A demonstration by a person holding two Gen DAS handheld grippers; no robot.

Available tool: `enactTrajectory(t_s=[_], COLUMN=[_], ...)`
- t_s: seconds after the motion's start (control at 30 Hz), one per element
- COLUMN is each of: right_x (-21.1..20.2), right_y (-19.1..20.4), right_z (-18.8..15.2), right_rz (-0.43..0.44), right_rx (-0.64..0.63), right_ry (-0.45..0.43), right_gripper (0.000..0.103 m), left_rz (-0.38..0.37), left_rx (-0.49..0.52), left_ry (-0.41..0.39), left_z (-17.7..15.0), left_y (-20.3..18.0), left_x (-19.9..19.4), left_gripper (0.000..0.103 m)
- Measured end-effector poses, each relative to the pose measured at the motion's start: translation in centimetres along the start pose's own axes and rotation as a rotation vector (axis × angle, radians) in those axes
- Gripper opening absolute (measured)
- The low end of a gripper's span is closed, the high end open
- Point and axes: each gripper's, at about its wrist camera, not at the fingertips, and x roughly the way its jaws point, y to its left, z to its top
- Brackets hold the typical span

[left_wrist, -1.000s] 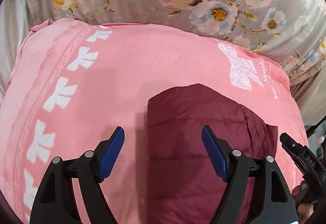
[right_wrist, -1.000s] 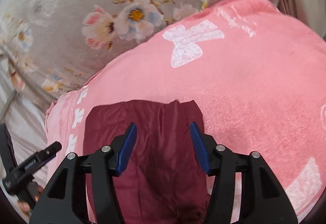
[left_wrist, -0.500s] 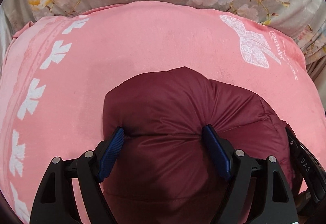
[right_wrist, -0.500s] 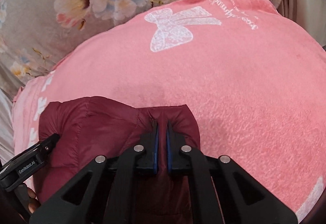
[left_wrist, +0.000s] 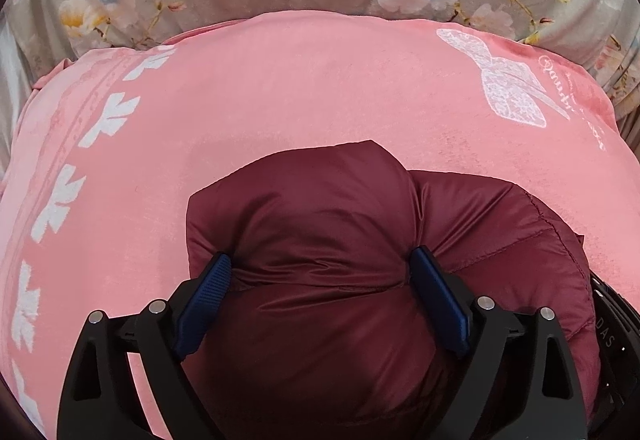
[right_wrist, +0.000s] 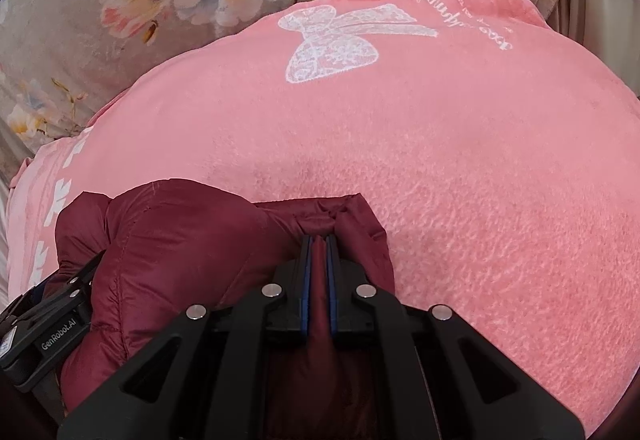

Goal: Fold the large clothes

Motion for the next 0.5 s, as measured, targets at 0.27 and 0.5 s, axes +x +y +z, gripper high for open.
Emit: enactTrajectory(t_s=[0.27, 0.5], right_x=[0.06, 0.06], right_y=[0.16, 0.14], right_z=[-0.07, -0.07], right_rz=[-0.007, -0.006], right_rx=[-0.004, -0.005], right_ry=[-0.003, -0.003], right_gripper=[0.005, 0.004], left_rz=[0.011, 0.022], left_rx=[0.007, 0.003], left_ry=[-0.011, -0.024], left_z=[-0.23, -0.3], left_y=[-0.14, -0.15], left_x=[0.21, 0.32], left_gripper=[0.09, 0.09])
